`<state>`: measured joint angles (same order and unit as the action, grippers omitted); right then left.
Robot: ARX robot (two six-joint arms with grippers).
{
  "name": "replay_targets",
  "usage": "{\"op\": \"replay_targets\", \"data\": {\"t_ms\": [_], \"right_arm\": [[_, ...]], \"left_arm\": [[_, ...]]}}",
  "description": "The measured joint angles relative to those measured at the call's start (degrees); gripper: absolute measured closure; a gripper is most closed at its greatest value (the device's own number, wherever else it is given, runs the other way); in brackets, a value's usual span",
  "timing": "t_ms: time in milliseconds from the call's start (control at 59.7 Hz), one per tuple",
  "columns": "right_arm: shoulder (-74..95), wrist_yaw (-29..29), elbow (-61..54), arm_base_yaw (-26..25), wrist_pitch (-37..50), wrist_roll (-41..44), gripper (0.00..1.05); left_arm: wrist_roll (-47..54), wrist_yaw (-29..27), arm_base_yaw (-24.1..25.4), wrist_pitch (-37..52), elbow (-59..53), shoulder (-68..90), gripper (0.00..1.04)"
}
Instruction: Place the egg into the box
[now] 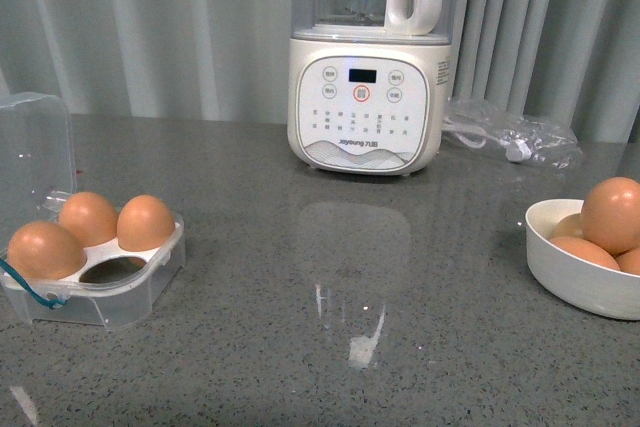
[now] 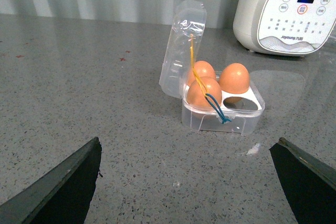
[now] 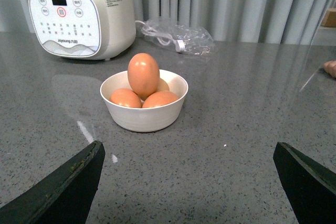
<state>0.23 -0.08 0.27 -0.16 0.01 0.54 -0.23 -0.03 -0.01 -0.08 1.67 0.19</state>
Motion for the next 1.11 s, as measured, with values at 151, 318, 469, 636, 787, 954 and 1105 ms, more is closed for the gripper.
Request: {"op": "replay_targets", "data": {"t_ms": [151, 318, 469, 636, 787, 954, 1105], "right_arm": [[0.0, 0.0, 0.0, 0.0, 0.0, 0.0, 0.07], [0.0, 0.0, 0.0, 0.0, 0.0, 0.0, 0.07], [0.0, 0.0, 0.0, 0.0, 0.0, 0.0, 0.07], [0.0, 0.0, 0.0, 0.0, 0.0, 0.0, 0.07], [0.0, 0.0, 0.0, 0.0, 0.0, 0.0, 0.07], [0.0, 0.0, 0.02, 0.0, 0.0, 0.0, 0.07], [0.0, 0.02, 0.0, 0.0, 0.0, 0.0, 0.07]], "left_arm": [[0.0, 0.0, 0.0, 0.0, 0.0, 0.0, 0.07], [0.0, 0.0, 0.0, 0.0, 0.0, 0.0, 0.07], [0.0, 0.0, 0.0, 0.0, 0.0, 0.0, 0.07], [0.0, 0.0, 0.0, 0.0, 0.0, 0.0, 0.07], [0.0, 0.0, 0.0, 0.0, 0.0, 0.0, 0.07], [0.0, 0.0, 0.0, 0.0, 0.0, 0.0, 0.07], [0.0, 0.0, 0.0, 0.0, 0.0, 0.0, 0.07]]}}
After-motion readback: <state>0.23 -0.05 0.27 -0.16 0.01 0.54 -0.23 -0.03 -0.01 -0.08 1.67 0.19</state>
